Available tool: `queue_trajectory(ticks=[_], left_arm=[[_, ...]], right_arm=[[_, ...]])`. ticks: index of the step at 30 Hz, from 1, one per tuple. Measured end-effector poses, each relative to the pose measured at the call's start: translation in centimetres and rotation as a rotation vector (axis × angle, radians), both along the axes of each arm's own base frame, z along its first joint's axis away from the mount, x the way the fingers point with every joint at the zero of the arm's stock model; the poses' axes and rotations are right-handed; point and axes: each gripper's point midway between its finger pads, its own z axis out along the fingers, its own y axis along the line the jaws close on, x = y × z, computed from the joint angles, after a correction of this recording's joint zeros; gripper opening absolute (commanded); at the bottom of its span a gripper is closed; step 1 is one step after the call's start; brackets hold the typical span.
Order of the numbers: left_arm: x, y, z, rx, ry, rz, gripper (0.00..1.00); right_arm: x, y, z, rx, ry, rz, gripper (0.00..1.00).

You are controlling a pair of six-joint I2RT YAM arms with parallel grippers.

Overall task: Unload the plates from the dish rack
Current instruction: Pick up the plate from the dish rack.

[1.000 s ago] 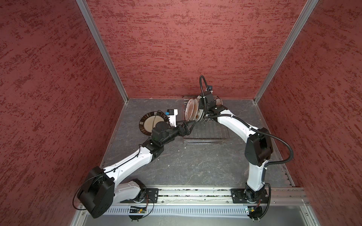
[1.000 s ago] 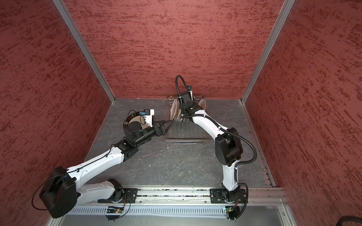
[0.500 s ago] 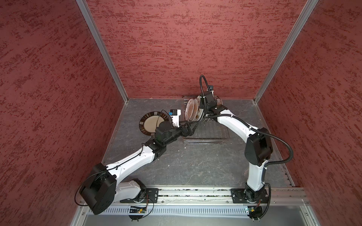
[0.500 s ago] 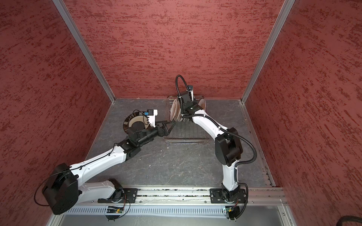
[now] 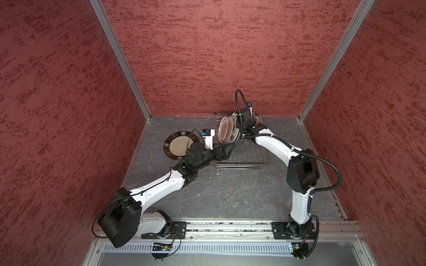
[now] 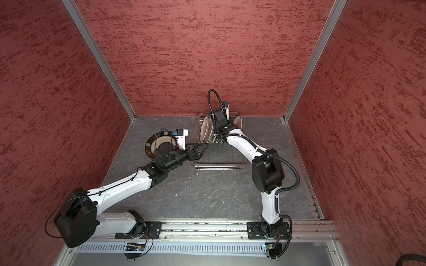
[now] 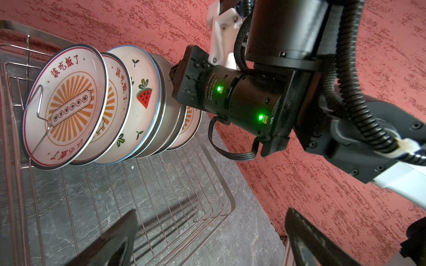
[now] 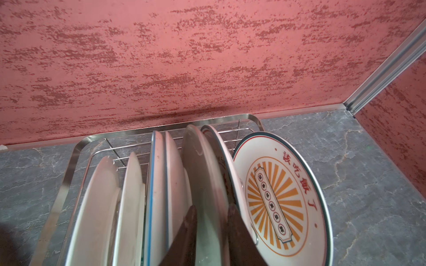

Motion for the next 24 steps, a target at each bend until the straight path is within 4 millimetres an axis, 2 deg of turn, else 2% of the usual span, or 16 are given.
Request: queue_trajectory(ticks=[4,10,24], left_arm=[[0.5,-0.2,-0.9,0.007,0.022,0.006,0.99],[1.1,0.0,-1.2,-0.005,0.039,0.025,0.99],[1.6,0.0,-1.7,-0.013,0.060,0.037,0.99]], right_arm=[[0.2,-0.3,-1.0,-0.007,0.018,-0.006,0.22],[0.3,-0.4,-1.1,-0.007,0.022,-0.007,0.21],[0.5,-0.3,-1.7,-0.006,0.042,-0.015,0.28]])
